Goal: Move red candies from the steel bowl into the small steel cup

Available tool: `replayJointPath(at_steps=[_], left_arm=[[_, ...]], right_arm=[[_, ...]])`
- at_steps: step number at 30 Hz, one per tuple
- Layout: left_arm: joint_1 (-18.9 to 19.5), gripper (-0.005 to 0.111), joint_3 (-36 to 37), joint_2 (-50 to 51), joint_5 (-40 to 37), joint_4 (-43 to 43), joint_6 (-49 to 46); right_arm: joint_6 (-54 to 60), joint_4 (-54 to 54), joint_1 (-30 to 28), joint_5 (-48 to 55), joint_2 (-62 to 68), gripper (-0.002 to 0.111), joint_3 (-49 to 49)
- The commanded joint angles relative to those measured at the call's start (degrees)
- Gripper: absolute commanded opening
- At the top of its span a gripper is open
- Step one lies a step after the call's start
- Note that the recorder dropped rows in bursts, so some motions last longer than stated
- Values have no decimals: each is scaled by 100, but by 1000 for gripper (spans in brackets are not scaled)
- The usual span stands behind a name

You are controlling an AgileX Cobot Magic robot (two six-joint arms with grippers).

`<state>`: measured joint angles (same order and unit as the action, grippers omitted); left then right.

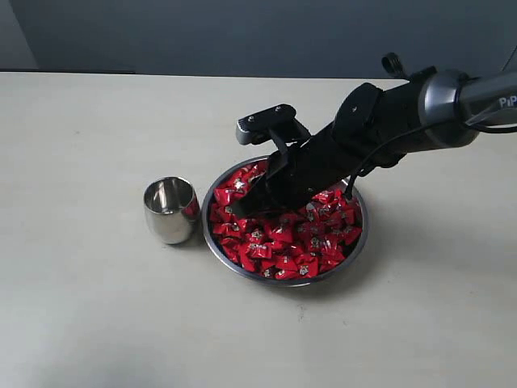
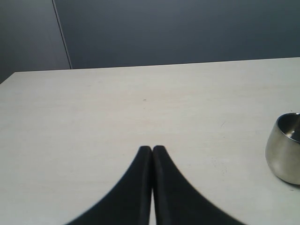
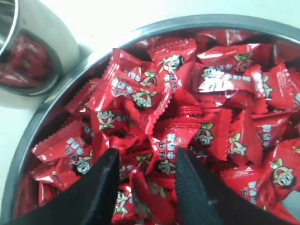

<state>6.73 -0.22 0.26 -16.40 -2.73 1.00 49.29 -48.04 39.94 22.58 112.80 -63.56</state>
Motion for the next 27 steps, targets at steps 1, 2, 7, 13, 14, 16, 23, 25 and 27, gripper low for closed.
replayJointPath(at_steps=[1, 2, 7, 13, 14, 16, 23, 25, 27], left_arm=[[3, 0, 22, -26, 11, 16, 21], [3, 0, 22, -26, 11, 16, 9], [3, 0, 22, -26, 11, 16, 9], [3, 0, 22, -26, 11, 16, 9], [3, 0, 22, -26, 11, 16, 9], [3, 0, 22, -26, 11, 16, 9], [3, 0, 22, -26, 11, 16, 9], [3, 0, 22, -26, 11, 16, 9], [3, 0, 22, -26, 11, 16, 9]], right_arm=[[-1, 10, 5, -49, 8, 37, -20], [-1, 10, 5, -49, 8, 37, -20], [-1, 10, 5, 86, 8, 37, -20], [-22, 38, 5, 249, 107, 37, -20], [-22, 64, 5, 280, 107, 37, -20], [-22, 69, 5, 291, 118, 37, -9], [-54, 156, 5, 302, 118, 37, -9], [-93, 157, 5, 302, 118, 37, -9], [-105, 157, 5, 312, 118, 37, -9]])
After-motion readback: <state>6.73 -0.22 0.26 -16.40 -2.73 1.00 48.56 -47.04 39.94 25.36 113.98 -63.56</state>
